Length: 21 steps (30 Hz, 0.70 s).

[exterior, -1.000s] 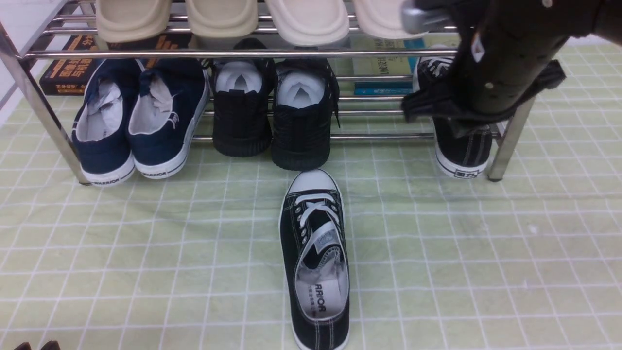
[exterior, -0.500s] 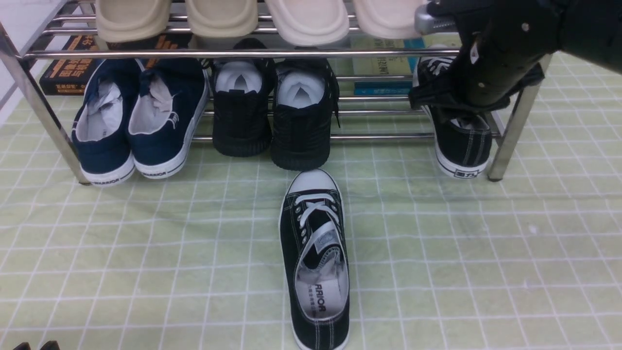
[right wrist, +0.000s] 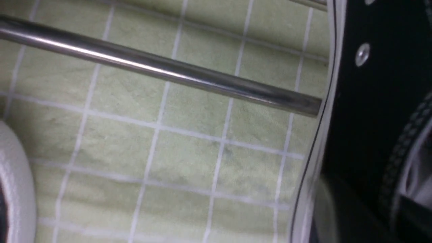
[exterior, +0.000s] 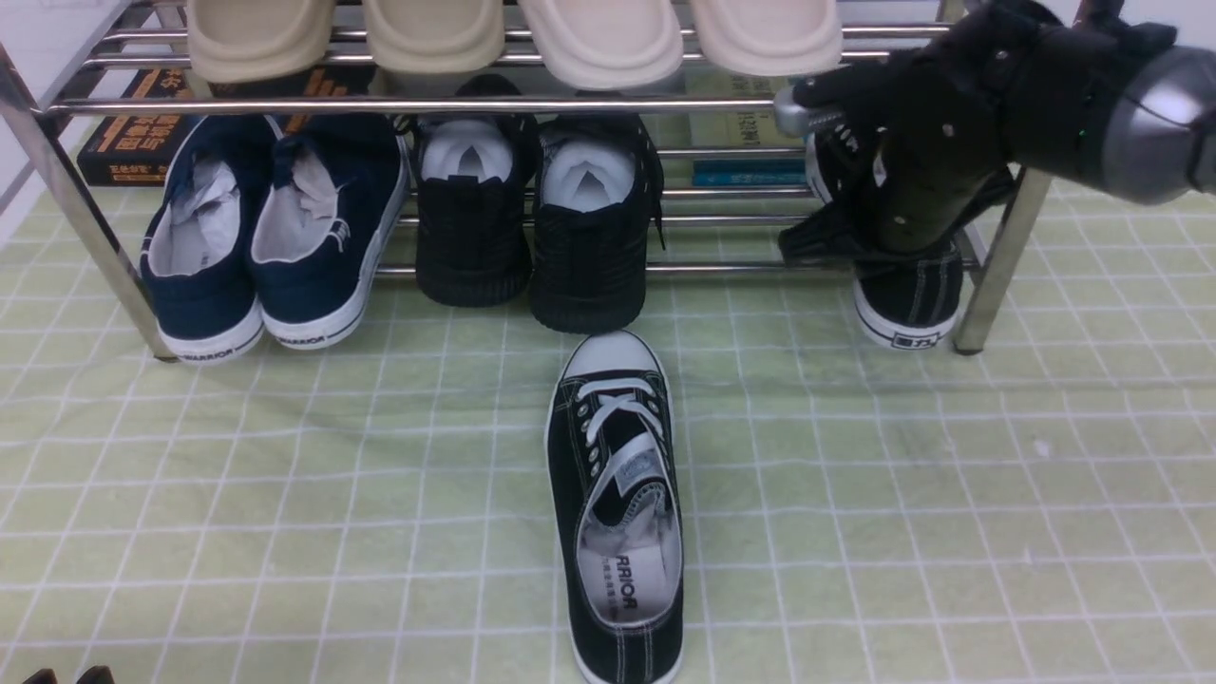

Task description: Take the shoes off the shelf with your hand from the green coffee tablecloth.

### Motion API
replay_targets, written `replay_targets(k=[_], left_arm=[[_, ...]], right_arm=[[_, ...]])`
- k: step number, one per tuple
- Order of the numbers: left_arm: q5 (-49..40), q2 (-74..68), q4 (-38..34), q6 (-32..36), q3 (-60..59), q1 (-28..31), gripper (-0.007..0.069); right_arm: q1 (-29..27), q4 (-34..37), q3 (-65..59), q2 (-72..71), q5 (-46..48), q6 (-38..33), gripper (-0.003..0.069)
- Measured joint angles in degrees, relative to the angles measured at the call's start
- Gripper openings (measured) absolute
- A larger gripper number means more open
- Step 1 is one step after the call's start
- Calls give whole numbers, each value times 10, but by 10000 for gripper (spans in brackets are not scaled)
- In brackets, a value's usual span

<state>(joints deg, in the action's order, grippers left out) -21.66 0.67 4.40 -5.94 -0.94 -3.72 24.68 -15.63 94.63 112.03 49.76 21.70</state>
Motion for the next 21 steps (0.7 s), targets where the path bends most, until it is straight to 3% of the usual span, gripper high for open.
replay_targets(k=[8,14,21], left_arm=[[0,0,3,0,0,0,241],[0,0,6,0,0,0,241],[0,0,17,0,0,0,241]], right_arm=[[0,93,0,-122,199,-45,4],[9,143,-58,-213,213,-62,4],[103,156,-206,-285,206,10,8]])
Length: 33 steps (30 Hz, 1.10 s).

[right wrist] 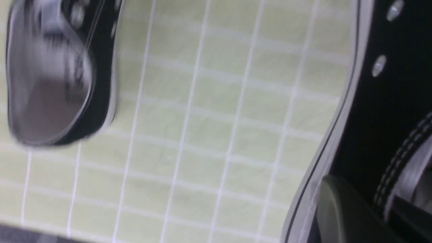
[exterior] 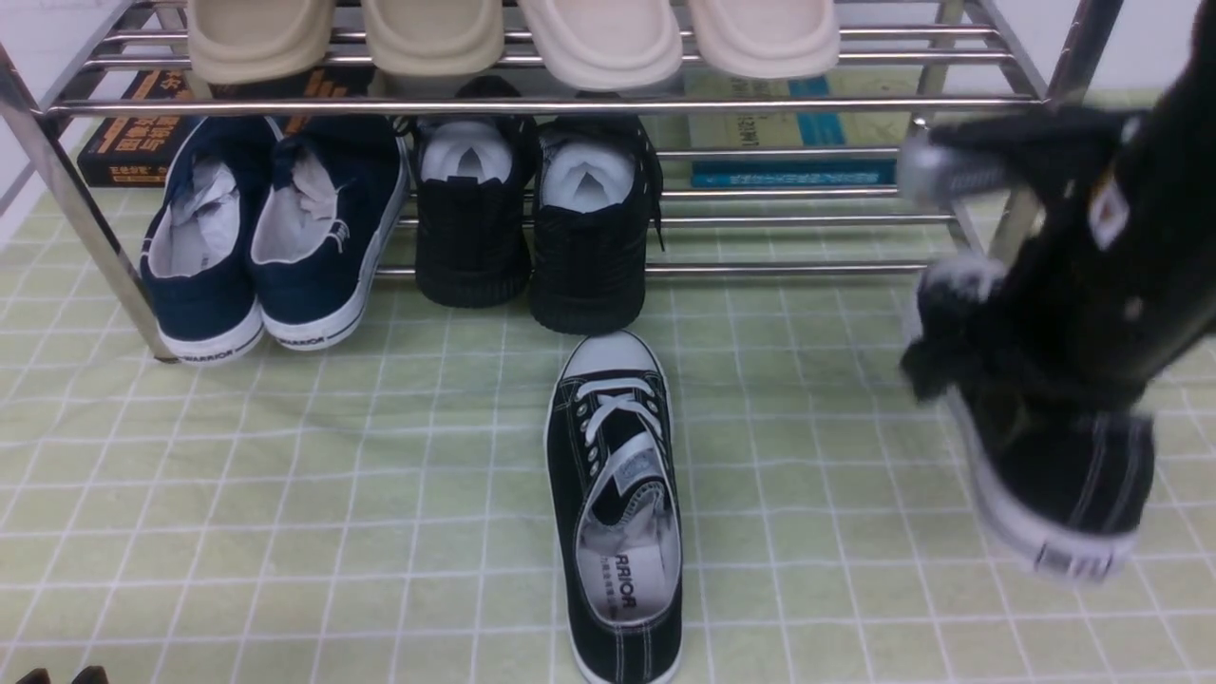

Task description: Take the shoes off the shelf with your hand from the green coffee tablecloth.

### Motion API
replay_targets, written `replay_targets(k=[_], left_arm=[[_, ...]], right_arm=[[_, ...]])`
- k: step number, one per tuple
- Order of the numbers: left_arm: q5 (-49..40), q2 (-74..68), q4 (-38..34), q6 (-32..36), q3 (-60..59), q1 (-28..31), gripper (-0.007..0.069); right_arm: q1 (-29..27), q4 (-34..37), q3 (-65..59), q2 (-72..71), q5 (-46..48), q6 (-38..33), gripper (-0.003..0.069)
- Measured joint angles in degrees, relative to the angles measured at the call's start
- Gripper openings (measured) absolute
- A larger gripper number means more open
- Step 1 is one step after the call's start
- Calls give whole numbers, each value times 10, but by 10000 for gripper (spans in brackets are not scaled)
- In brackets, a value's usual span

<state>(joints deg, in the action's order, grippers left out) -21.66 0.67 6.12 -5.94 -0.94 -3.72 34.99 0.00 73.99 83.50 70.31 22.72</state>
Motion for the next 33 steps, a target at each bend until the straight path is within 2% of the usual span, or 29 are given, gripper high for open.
replay_targets(k=[4,9,16,33], left_arm=[[0,0,1,0,0,0,241],[0,0,1,0,0,0,241],[0,0,2,0,-1,0,241],[0,0,2,0,-1,0,241]], right_arm=[[58,-4,-21,24,-68,22,10],[91,-43,-19,71,-145,64,11],[91,-118,-18,122,-183,139,13],[91,-115,-18,160,-261,154,20]])
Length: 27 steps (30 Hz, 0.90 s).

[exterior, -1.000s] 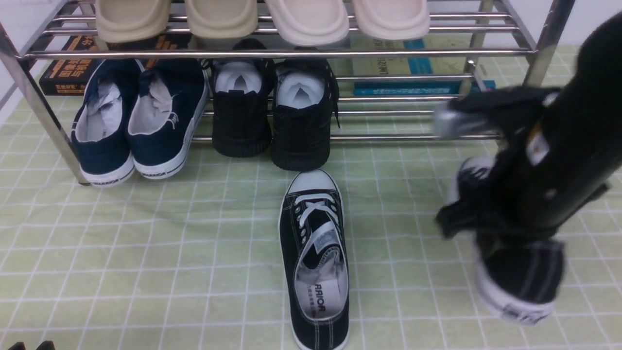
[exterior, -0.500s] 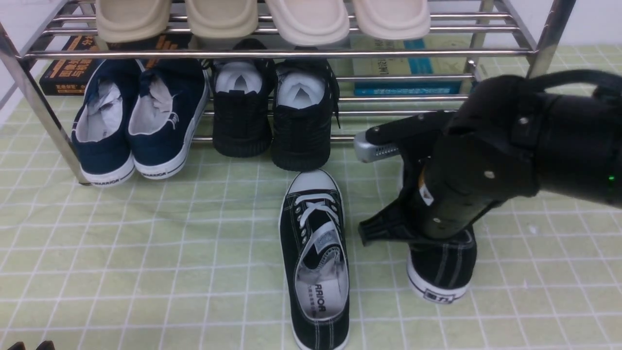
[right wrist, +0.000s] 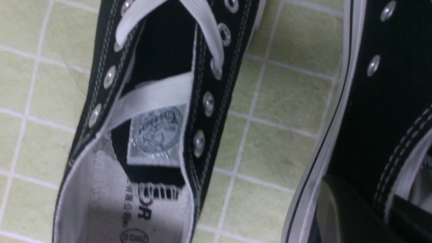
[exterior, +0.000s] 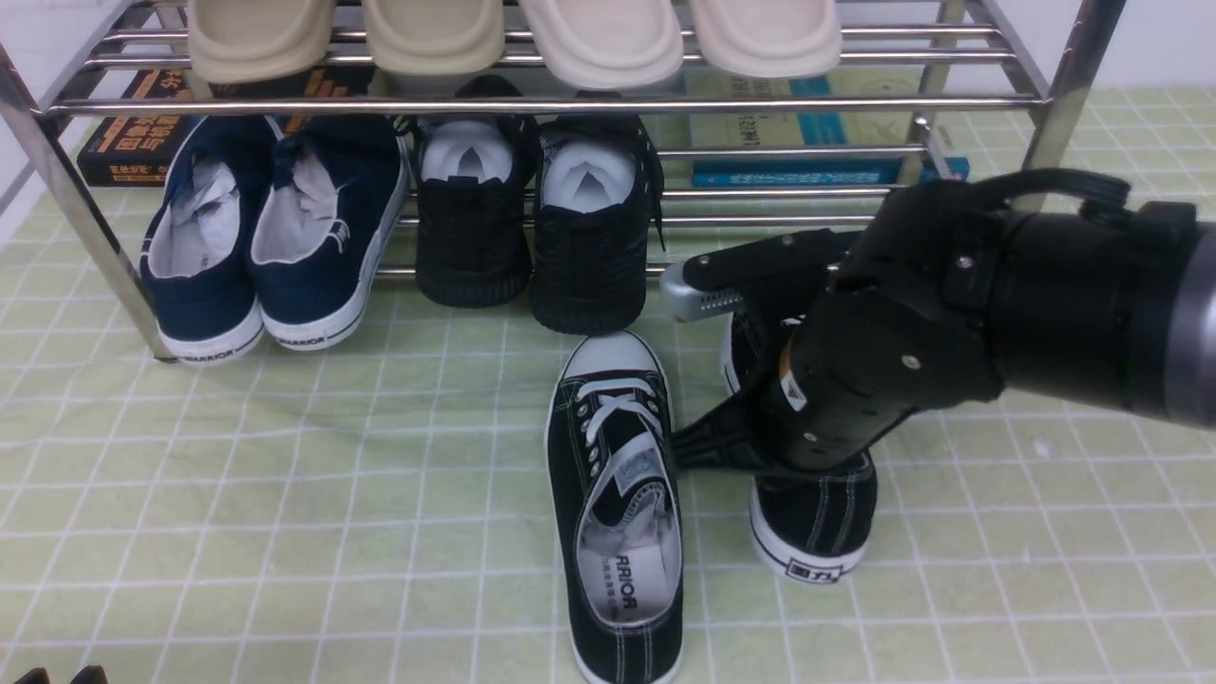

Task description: Take the shoes off the shelf with your hand from the green coffee tablecloth.

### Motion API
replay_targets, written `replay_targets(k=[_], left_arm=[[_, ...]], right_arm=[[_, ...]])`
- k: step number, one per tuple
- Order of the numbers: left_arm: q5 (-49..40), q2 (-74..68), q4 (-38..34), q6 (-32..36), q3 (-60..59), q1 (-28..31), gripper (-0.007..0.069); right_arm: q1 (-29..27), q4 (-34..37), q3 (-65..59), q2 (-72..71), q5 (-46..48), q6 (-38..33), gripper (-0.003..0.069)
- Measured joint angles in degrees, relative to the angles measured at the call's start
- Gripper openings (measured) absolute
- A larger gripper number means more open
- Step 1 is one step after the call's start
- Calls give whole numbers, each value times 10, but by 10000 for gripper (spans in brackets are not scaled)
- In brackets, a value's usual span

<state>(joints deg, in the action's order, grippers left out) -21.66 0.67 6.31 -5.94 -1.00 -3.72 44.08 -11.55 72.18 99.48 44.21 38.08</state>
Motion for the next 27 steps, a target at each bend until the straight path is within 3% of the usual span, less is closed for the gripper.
replay_targets(k=[20,25,27], left_arm=[[1,0,2,0,0,0,241],[1,0,2,0,0,0,242],[1,0,2,0,0,0,242]], right_arm=[[5,28,1,43,-30,0,43],[13,44,1,46,-31,0,102],[14,75,2,41,-30,0,187]])
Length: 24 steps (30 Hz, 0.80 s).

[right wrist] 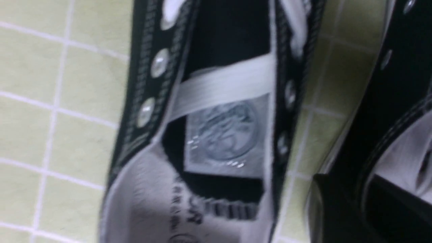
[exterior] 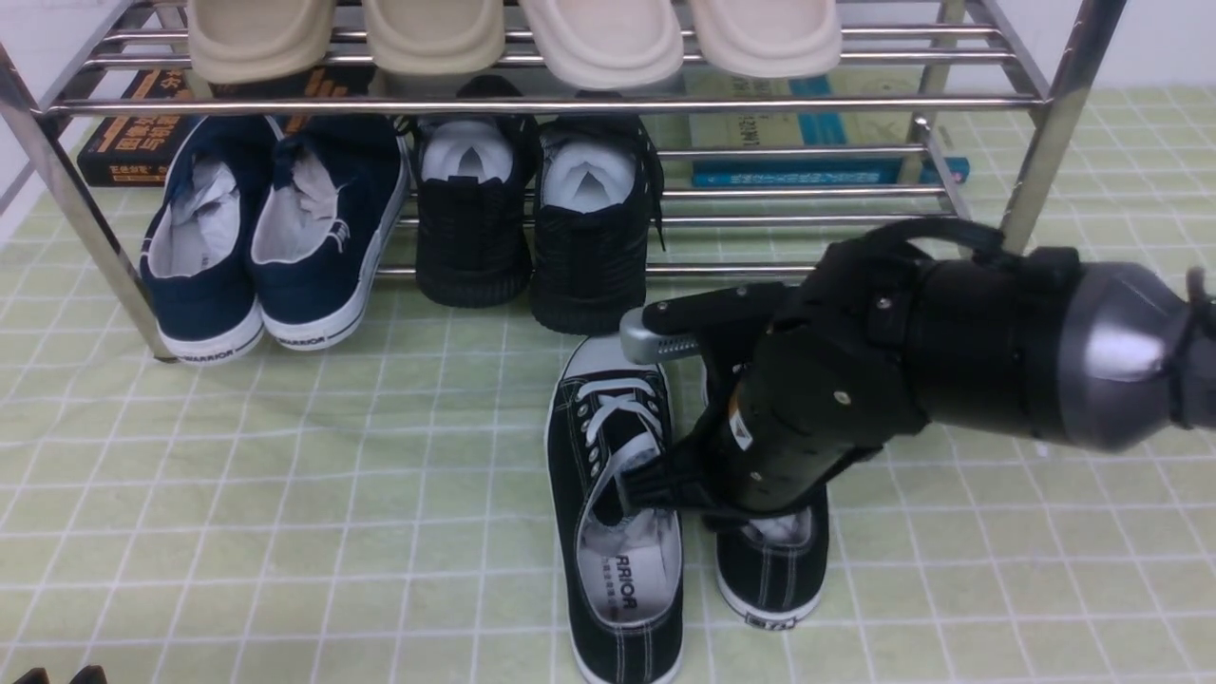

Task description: Take the shoes off the shelf with your hand from the green coffee tablecloth.

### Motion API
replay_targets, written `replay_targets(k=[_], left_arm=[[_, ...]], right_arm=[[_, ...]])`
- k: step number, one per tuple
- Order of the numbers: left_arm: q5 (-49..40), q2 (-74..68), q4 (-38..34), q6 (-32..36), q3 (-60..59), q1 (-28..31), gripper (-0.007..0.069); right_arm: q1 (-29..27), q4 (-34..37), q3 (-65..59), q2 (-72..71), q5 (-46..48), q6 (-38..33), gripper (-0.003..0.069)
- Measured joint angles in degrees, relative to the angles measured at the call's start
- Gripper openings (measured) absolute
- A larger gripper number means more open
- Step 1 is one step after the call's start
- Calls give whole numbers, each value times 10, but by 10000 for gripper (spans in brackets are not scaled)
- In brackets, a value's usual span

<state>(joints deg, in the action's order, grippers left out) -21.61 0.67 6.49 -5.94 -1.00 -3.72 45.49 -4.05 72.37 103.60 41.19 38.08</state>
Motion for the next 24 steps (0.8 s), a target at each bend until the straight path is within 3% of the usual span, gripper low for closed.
replay_targets(k=[5,11,13,15,18,24], left_arm=[[0,0,0,0,0,0,243],[0,0,0,0,0,0,241],[0,0,0,0,0,0,241],[0,0,1,0,0,0,241],[0,0,1,0,0,0,241],[0,0,1,0,0,0,241]], right_arm=[[0,40,22,-25,64,-5,329],[0,40,102,-71,225,-105,340],[0,32,148,-94,277,-173,289],[0,29,159,-104,283,-197,262],[0,28,169,-148,292,-266,154],[0,36,170,-233,303,-298,43]])
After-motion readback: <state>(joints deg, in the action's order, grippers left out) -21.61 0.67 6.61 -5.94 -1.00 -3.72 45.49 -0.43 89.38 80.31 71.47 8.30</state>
